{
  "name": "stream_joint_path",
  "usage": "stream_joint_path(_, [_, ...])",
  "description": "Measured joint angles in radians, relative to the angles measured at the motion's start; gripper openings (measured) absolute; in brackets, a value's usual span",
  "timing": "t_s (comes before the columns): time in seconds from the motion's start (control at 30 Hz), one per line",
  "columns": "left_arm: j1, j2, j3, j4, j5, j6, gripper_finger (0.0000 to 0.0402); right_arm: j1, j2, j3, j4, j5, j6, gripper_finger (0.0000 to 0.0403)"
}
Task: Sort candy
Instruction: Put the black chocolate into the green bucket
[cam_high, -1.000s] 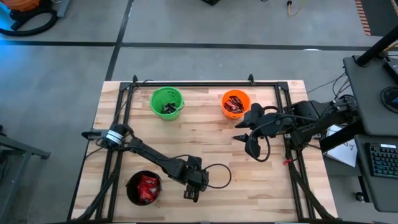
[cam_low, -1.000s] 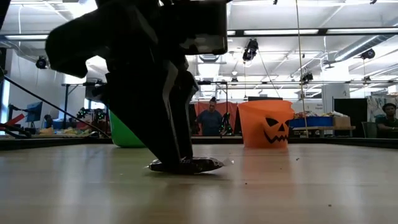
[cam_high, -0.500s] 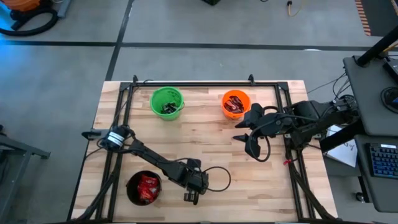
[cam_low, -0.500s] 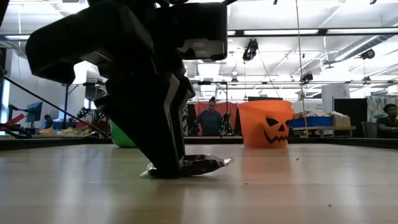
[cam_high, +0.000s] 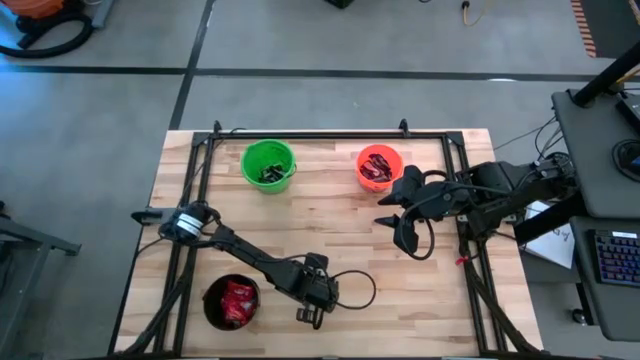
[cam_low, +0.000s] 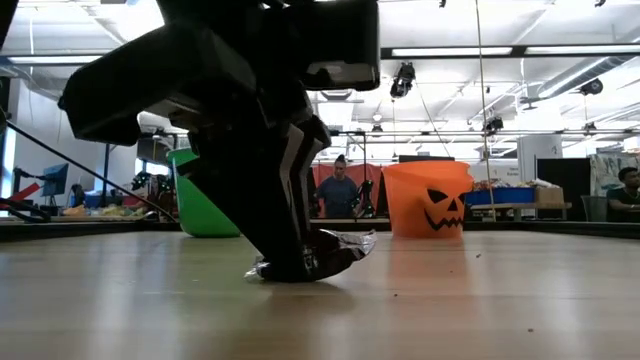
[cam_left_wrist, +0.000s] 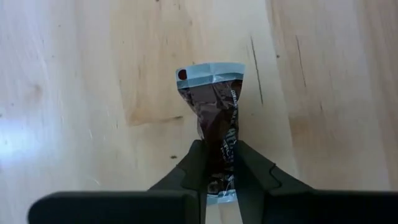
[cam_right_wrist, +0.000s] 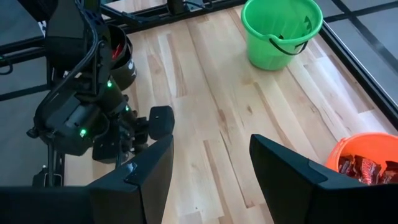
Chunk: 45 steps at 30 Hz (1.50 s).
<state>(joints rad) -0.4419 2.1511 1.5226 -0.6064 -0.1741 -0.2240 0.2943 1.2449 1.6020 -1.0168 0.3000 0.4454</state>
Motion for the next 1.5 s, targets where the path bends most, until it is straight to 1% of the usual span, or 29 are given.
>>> stream_joint_path(0.17, [0.005, -0.006, 0.042, -0.089, -0.011, 0.044, 0.0035, 0.000, 0.000, 0.000, -0.014, 0.000, 0.000, 0.0206])
stream_joint_path(0.5, [0.031, -0.070, 0.036, -0.083, -0.011, 0.081, 0.0035, 0.000, -0.002, 0.000, -0.029, 0.016, 0.000, 0.0206])
stream_joint_path(0.67, [0.045, -0.140, 0.031, -0.114, -0.077, 0.101, 0.0035, 0.000, -0.004, 0.000, -0.031, 0.015, -0.010, 0.0206])
stream_joint_path(0.73, [0.058, -0.173, 0.021, -0.129, -0.088, 0.103, 0.0035, 0.000, -0.007, 0.000, -0.034, 0.016, -0.021, 0.0206])
stream_joint_path(0.87, [0.095, -0.275, -0.005, -0.169, -0.130, 0.108, 0.0035, 0.000, -0.022, 0.000, -0.051, 0.016, -0.038, 0.0206])
stream_joint_path(1.0, [0.142, -0.378, -0.011, -0.192, -0.131, 0.106, 0.0035, 0.000, -0.033, 0.000, -0.056, 0.016, -0.038, 0.0206])
stream_joint_path(1.07, [0.172, -0.436, -0.033, -0.209, -0.131, 0.111, 0.0035, 0.000, -0.034, 0.000, -0.054, 0.019, -0.043, 0.0206])
stream_joint_path(1.17, [0.231, -0.532, -0.116, -0.213, -0.123, 0.096, 0.0035, 0.000, -0.034, 0.000, -0.049, 0.045, -0.054, 0.0206])
stream_joint_path(1.33, [0.330, -0.706, -0.277, -0.210, -0.089, -0.015, 0.0035, 0.000, -0.034, 0.000, -0.049, 0.055, -0.053, 0.0206])
stream_joint_path(1.43, [0.371, -0.801, -0.331, -0.176, -0.093, -0.044, 0.0035, 0.000, -0.034, 0.000, -0.048, 0.092, -0.053, 0.0206])
stream_joint_path(1.5, [0.397, -0.855, -0.343, -0.168, -0.121, -0.053, 0.0035, 0.000, -0.034, 0.000, -0.048, 0.122, -0.053, 0.0206])
